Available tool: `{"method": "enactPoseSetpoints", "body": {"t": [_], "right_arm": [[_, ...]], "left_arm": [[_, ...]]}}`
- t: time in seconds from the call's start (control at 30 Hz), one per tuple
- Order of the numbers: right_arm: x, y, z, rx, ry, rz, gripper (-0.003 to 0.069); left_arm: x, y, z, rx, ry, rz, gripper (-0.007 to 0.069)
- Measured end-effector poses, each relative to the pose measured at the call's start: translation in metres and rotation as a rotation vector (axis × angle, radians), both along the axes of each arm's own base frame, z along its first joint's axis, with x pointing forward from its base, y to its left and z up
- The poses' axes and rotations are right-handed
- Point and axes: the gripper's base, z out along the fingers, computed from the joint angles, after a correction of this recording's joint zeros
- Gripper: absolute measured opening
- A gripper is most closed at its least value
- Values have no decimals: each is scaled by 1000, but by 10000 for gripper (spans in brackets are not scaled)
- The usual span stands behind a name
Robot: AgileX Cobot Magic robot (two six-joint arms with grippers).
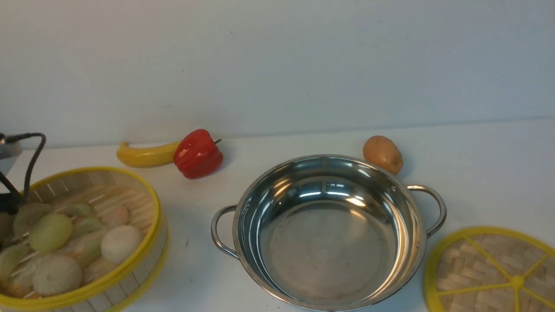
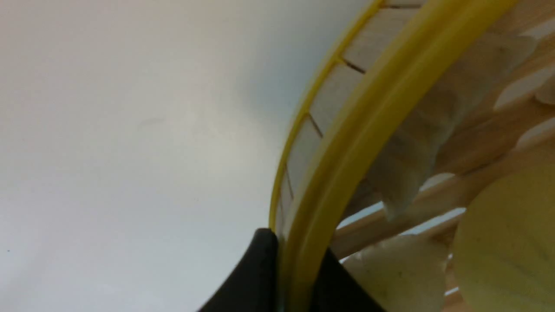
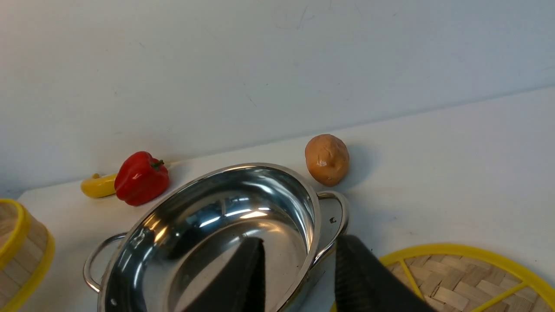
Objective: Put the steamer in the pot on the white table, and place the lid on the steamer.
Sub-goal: 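Grasp the rim of the steamer basket holding the buns with the left gripper, then place the bamboo steamer basket with dumplings into the steel pot with the left gripper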
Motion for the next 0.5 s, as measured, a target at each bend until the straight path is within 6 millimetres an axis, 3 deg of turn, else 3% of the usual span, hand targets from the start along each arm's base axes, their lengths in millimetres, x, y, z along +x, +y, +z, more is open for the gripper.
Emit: {"method": "enactPoseSetpoints", "body": {"t": [0.13, 0.2, 0.3, 0.37, 0.4, 0.47, 0.5], "right_arm": [[0, 0, 0, 0, 2, 1, 244], [0, 0, 0, -1, 4, 2, 244], [0, 0, 0, -1, 4, 2, 244], [0, 0, 0, -1, 4, 1, 244], [0, 0, 0, -1, 4, 1, 244], [0, 0, -1, -5, 5, 5, 244], [0, 0, -1, -5, 5, 5, 244]], "left_arm": [[15, -6, 28, -17, -91, -17, 37], [25, -19, 41, -11, -138, -60, 37], [41, -56, 55, -8, -184, -158, 37], [51, -93, 58, -23, -195, -241, 37], [52, -100, 58, -29, -192, -248, 37], [61, -143, 58, -49, -189, -335, 37], [61, -147, 57, -51, -187, -342, 37]]}}
